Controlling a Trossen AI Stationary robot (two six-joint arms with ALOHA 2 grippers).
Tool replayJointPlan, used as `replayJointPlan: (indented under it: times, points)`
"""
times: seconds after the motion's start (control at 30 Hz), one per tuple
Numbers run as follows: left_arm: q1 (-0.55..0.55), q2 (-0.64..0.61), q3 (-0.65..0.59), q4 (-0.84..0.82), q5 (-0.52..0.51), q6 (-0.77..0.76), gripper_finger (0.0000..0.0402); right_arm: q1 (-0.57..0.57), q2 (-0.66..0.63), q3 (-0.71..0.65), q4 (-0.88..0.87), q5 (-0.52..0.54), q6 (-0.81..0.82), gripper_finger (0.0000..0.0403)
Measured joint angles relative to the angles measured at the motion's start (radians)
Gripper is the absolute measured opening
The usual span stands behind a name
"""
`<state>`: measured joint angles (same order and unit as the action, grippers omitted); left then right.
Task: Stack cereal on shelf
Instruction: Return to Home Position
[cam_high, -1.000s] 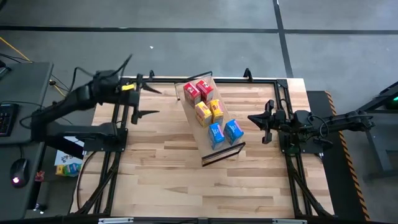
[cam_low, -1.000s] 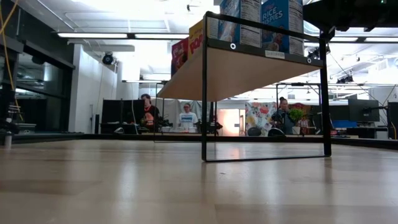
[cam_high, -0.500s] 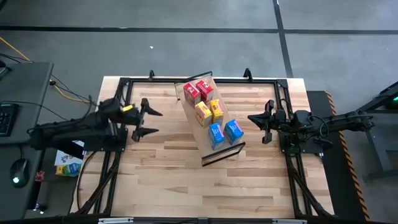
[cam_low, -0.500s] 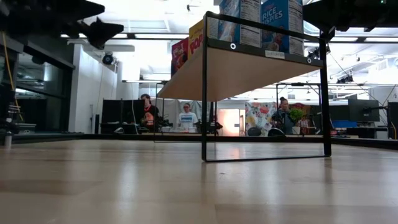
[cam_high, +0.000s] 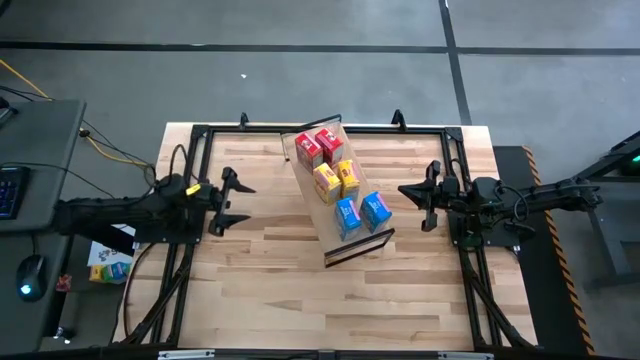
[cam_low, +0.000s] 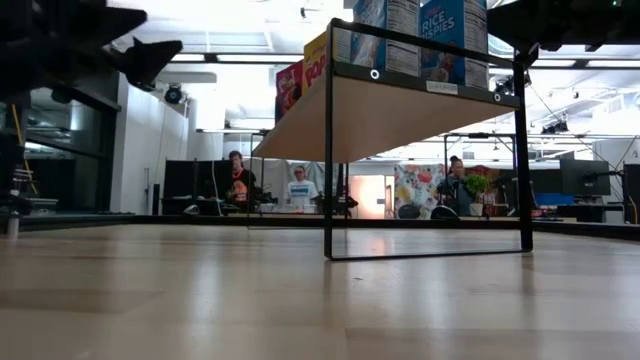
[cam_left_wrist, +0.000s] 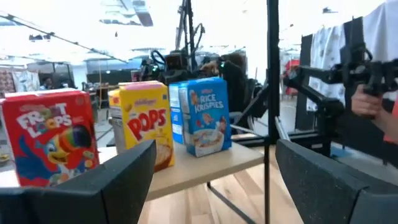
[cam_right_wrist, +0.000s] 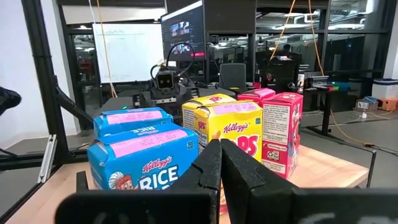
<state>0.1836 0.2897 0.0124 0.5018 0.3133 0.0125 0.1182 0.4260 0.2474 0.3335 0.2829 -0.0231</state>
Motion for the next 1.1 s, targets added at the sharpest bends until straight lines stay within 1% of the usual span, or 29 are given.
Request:
replayJointPlan:
  times: [0.2,0.33,0.43,0.53,0.6,0.67,0.77,0.9,1.1]
  points:
    - [-0.042,-0.049,0.000,-0.041,-0.011,0.001,0.0322,0.000,0.000,0.000,-0.001,-0.005,0.000,0.0000]
    - [-0.065,-0.072,-0.001,-0.063,-0.026,0.033,0.0322,0.000,-0.002,0.000,-0.001,-0.001,-0.003,0.0000]
    - [-0.069,-0.078,0.000,-0.041,-0.083,-0.013,0.0322,0.000,-0.011,0.000,0.007,-0.003,0.023,0.0000]
    - [-0.069,-0.077,0.000,-0.044,-0.107,-0.059,0.0322,0.000,-0.016,0.000,0.007,-0.018,0.072,0.0000]
    - [-0.069,-0.077,0.000,-0.054,-0.108,-0.086,0.0322,0.000,-0.019,0.000,0.003,-0.025,0.059,0.0000]
    - [-0.069,-0.077,0.000,-0.060,-0.109,-0.112,0.0322,0.000,-0.032,0.000,-0.029,-0.054,0.027,0.0000]
    - [-0.069,-0.077,0.000,-0.058,-0.109,-0.147,0.0322,0.000,-0.080,0.000,-0.113,-0.105,0.000,0.0000]
    - [-0.069,-0.077,0.000,-0.060,-0.109,-0.216,0.0322,0.000,-0.162,-0.041,-0.165,-0.131,0.047,0.0000]
    - [-0.069,-0.077,0.000,-0.063,-0.109,-0.246,0.0322,0.000,-0.316,-0.210,-0.025,-0.136,0.022,0.0000]
